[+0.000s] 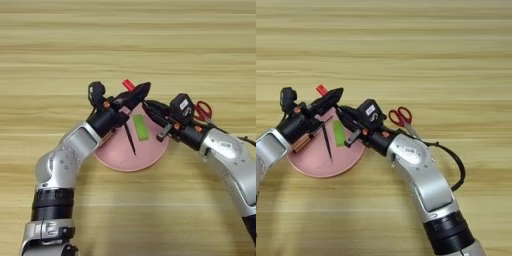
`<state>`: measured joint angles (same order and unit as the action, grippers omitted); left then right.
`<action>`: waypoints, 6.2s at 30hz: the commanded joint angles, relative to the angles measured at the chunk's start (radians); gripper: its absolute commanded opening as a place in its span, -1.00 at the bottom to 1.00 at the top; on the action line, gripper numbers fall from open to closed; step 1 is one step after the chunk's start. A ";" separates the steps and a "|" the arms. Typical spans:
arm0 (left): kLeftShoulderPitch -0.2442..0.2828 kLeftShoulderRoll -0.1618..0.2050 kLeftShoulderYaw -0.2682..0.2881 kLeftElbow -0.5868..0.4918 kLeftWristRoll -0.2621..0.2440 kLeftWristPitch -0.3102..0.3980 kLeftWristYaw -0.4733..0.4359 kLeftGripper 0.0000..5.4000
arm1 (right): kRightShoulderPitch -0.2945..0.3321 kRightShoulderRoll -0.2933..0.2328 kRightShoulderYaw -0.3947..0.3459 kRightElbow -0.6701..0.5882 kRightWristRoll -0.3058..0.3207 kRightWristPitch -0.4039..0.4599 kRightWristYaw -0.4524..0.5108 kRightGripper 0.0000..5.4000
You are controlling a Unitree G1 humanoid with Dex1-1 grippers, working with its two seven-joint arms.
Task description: Move the objects on the table
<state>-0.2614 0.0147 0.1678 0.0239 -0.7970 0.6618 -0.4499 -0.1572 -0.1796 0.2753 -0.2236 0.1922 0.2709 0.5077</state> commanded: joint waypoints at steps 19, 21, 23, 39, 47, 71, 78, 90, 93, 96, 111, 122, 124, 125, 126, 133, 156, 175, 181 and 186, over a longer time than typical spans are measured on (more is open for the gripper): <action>-0.023 -0.009 0.020 0.011 -0.010 0.006 0.009 0.44 | -0.054 0.026 -0.007 -0.035 0.001 0.019 -0.026 -0.82; -0.023 -0.010 0.019 0.010 -0.012 0.005 0.009 0.39 | -0.060 0.031 -0.009 -0.034 0.002 0.020 -0.030 -0.82; -0.020 -0.011 0.018 0.006 -0.019 0.001 0.001 0.35 | -0.065 0.035 -0.010 -0.032 0.002 0.021 -0.033 -0.82; -0.021 -0.011 0.028 -0.006 -0.042 -0.004 0.009 -0.17 | -0.076 0.041 -0.012 -0.014 0.001 0.027 -0.043 -0.82; -0.021 -0.010 0.031 -0.009 -0.053 -0.001 0.012 -0.45 | -0.082 0.040 -0.014 0.008 -0.016 0.018 -0.053 -0.82; -0.022 -0.007 0.038 0.000 -0.066 -0.005 0.021 -0.81 | -0.081 0.044 -0.021 0.016 -0.020 0.016 -0.053 -0.84; -0.024 -0.006 0.041 0.010 -0.063 -0.007 0.022 -0.81 | -0.080 0.044 -0.021 0.018 -0.018 0.017 -0.052 -0.70; -0.030 0.002 0.050 0.035 -0.052 -0.026 0.019 -0.83 | -0.077 0.051 -0.050 0.038 -0.012 0.005 -0.056 -0.26; -0.031 0.004 0.052 0.041 -0.049 -0.030 0.018 -0.83 | -0.076 0.052 -0.057 0.038 -0.009 0.002 -0.055 -0.14; -0.032 0.012 0.062 0.047 -0.049 -0.032 0.017 -0.83 | -0.079 0.052 -0.069 0.042 -0.008 0.002 -0.057 -0.02; -0.008 0.124 0.172 -0.035 -0.049 -0.052 0.045 -0.83 | -0.100 0.032 -0.167 0.103 0.002 -0.015 -0.075 0.60; 0.060 0.264 0.220 -0.101 -0.035 -0.018 0.062 -0.83 | -0.107 0.037 -0.178 0.121 -0.003 -0.020 -0.081 1.00; 0.079 0.288 0.230 -0.114 -0.030 -0.017 0.070 -0.83 | -0.108 0.038 -0.178 0.121 -0.002 -0.019 -0.085 1.00; 0.086 0.299 0.236 -0.117 -0.027 -0.016 0.073 -0.83 | -0.108 0.038 -0.177 0.122 -0.001 -0.019 -0.087 1.00; 0.093 0.311 0.245 -0.111 -0.022 -0.015 0.077 -0.83 | -0.109 0.039 -0.176 0.123 -0.002 -0.018 -0.090 1.00; 0.133 0.381 0.275 -0.058 0.023 -0.032 0.078 -0.83 | -0.114 0.045 -0.175 0.130 -0.004 -0.018 -0.099 1.00; -0.019 0.285 0.008 0.378 0.482 -0.369 0.139 -0.83 | -0.136 0.038 -0.217 0.251 -0.057 -0.108 -0.173 1.00; -0.115 0.213 -0.045 0.722 0.643 -0.653 0.220 -0.83 | -0.175 0.037 -0.236 0.413 -0.115 -0.243 -0.236 1.00; -0.127 0.214 -0.056 0.762 0.678 -0.668 0.246 -0.68 | -0.176 0.036 -0.237 0.415 -0.114 -0.245 -0.236 1.00; -0.132 0.213 -0.058 0.777 0.695 -0.682 0.266 -0.51 | -0.179 0.035 -0.238 0.423 -0.115 -0.249 -0.235 1.00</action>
<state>-0.4206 0.2410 0.1179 0.7590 -0.1239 -0.0489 -0.2009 -0.3150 -0.1423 0.0435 0.1928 0.0803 0.0306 0.2693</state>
